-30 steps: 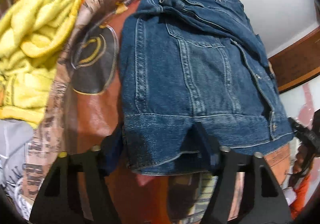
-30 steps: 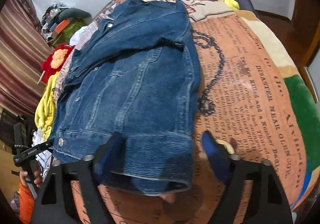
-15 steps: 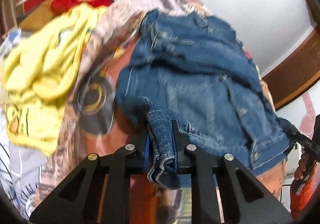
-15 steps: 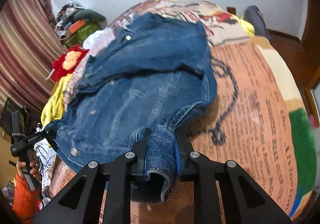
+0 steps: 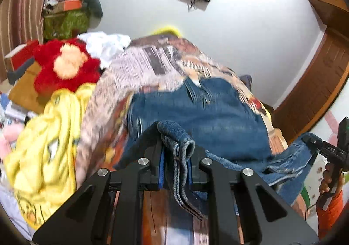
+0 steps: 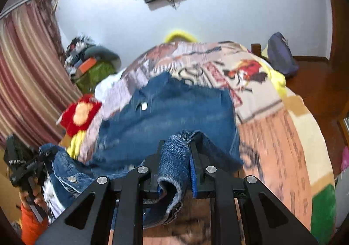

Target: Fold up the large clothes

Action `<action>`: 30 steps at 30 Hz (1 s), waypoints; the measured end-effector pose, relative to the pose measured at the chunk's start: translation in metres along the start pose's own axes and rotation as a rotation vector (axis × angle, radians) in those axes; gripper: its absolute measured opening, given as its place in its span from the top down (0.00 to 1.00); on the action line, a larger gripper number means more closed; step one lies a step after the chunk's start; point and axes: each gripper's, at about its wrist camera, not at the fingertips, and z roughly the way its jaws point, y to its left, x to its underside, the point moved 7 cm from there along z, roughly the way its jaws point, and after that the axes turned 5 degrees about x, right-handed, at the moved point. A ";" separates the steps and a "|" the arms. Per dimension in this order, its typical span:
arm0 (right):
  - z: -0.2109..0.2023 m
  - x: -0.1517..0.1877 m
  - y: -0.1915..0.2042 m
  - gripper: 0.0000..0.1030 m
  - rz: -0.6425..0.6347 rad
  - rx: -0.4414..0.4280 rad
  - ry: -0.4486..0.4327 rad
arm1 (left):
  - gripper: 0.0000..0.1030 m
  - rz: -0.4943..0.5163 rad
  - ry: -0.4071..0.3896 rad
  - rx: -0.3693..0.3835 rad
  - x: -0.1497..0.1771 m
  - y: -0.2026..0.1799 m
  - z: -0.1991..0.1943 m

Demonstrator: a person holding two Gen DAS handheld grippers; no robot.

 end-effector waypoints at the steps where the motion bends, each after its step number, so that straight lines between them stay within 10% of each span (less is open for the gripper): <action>1: 0.006 -0.013 0.000 0.85 0.004 0.008 -0.016 | 0.85 -0.004 -0.011 -0.001 -0.008 0.001 0.004; 15: 0.120 -0.116 -0.012 0.85 -0.009 0.106 -0.033 | 0.85 -0.023 -0.015 -0.047 -0.100 0.026 0.120; 30: 0.239 -0.079 -0.054 0.83 -0.059 0.131 0.187 | 0.81 -0.047 0.236 -0.193 -0.045 0.087 0.249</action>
